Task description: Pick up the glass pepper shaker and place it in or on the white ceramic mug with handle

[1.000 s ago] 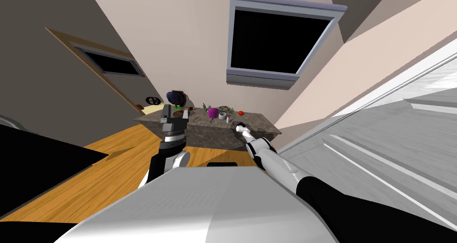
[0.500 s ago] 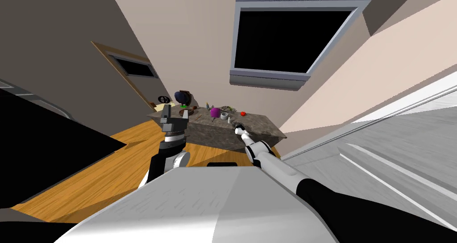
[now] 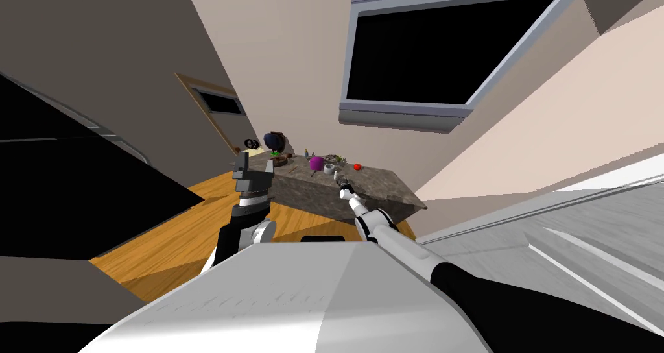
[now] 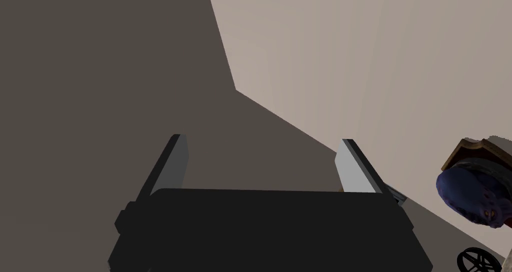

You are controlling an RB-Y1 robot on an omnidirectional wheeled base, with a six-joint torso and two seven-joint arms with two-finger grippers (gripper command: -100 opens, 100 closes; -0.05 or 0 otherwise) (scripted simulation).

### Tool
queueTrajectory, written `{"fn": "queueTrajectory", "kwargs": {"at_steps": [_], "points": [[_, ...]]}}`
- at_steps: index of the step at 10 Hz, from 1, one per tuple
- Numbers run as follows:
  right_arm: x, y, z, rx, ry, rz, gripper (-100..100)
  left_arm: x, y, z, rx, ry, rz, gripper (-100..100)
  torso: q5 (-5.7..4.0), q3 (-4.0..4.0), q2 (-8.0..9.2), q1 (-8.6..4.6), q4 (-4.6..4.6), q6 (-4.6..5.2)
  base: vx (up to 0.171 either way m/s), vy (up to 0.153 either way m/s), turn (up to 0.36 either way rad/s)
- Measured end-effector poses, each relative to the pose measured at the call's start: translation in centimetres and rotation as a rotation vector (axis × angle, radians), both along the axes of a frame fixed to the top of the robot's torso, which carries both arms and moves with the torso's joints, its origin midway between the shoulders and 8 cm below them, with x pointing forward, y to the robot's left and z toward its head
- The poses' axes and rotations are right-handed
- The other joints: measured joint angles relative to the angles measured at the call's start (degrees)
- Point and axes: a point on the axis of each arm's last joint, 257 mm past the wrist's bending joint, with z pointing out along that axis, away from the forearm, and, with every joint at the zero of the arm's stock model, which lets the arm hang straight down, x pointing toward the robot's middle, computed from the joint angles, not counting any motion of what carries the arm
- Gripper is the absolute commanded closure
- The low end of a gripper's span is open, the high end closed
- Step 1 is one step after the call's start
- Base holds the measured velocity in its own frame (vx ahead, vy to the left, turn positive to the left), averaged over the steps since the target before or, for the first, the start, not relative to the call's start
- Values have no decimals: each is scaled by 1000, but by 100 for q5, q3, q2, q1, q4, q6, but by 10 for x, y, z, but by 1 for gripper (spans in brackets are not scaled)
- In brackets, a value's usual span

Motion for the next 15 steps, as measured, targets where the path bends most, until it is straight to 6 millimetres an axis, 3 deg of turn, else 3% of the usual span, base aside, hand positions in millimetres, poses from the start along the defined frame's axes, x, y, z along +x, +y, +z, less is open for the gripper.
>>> {"fn": "queueTrajectory", "kwargs": {"at_steps": [11,12,13,15], "points": [[-34,37,9,60,-165,-49,-100,0,0,0,0,0,0,0,-5,-11,-18,-30,-4,8,41,-66,111],[-34,37,9,60,-169,-50,0,0,0,0,0,0,0,0,-3,-6,-9,-12,-2,8,4,-11,-1],[-34,37,9,60,-168,-50,-100,0,0,0,0,0,0,0,2,-2,-2,5,0,7,12,-16,70],[-36,32,11,64,-173,-68,-100,0,0,0,0,0,0,0,2,-2,-5,7,0,6,28,-26,107]]}}
